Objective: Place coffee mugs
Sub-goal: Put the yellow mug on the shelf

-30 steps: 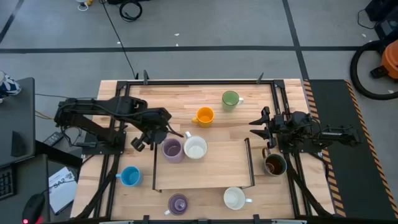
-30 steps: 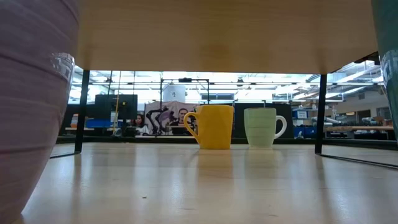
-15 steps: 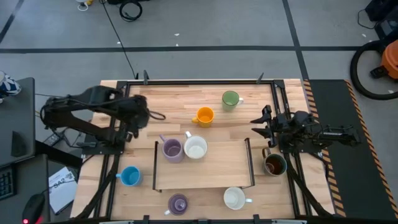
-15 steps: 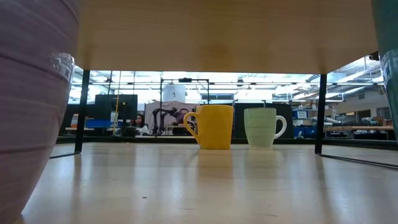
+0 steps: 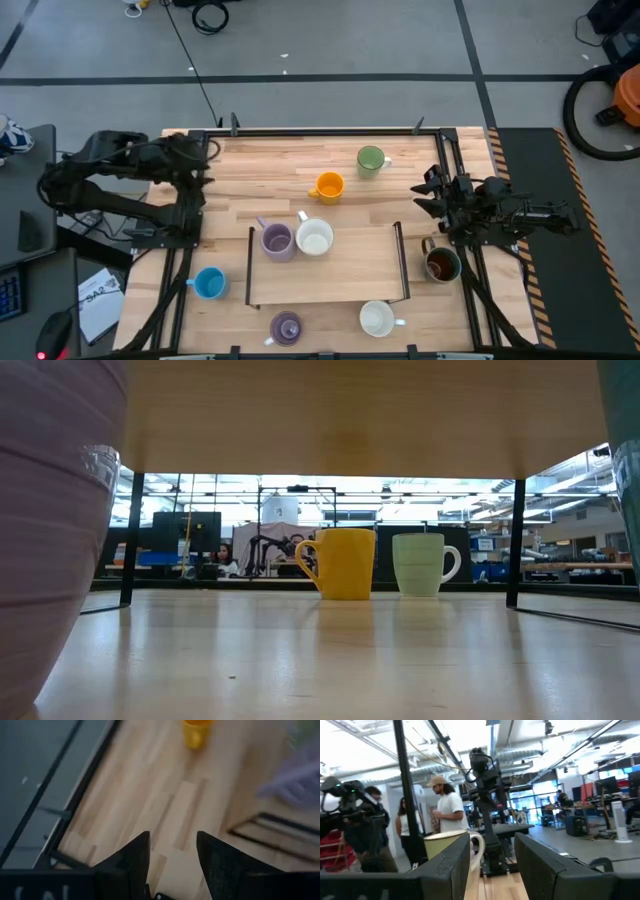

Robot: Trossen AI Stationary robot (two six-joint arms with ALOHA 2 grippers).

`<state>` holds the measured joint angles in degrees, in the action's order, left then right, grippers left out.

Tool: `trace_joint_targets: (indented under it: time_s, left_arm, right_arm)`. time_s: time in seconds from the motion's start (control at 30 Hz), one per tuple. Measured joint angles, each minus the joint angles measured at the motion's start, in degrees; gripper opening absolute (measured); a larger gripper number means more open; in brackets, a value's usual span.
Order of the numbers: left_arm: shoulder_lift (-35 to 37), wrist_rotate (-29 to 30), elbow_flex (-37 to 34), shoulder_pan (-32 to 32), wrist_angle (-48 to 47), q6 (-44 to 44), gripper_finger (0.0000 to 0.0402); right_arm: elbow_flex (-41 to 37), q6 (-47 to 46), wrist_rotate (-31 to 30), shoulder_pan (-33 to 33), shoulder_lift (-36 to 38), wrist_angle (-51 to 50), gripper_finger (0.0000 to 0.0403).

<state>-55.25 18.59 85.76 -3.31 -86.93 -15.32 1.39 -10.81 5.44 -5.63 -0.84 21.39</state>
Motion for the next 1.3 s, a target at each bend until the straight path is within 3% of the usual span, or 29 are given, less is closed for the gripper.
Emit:
trace_joint_targets:
  time_s: [0.2, 0.5, 0.77, 1.0, 1.1, 1.3]
  left_arm:
    - [-0.7, 8.9, 0.0, 0.0, 1.0, -9.7, 0.0169]
    - [-4.1, 14.0, 0.0, 0.0, 8.3, -11.0, 0.0169]
    - [-8.1, 14.0, 0.0, 0.4, 7.1, -9.2, 0.0169]
    - [-8.4, 15.7, -0.4, 4.7, 6.4, -9.8, 0.0169]
    - [-6.1, 19.2, -7.3, 7.5, 12.0, -9.8, 0.0169]
    - [1.2, 19.8, -24.8, 8.9, 27.0, -6.3, 0.0169]
  right_arm:
    - [0.0, 0.3, -7.6, 0.0, 0.0, 0.0, 0.0160]
    - [3.2, -0.5, -11.8, -1.4, -3.6, -2.7, 0.0160]
    - [14.7, 0.5, -11.5, -4.4, -18.0, -11.5, 0.0160]
    - [28.9, 3.4, -10.3, -8.5, -34.2, -23.7, 0.0160]
    - [34.1, 6.2, -6.8, -10.5, -40.9, -25.7, 0.0160]
    - [43.0, 9.1, -0.1, -14.6, -53.3, -25.8, 0.0160]
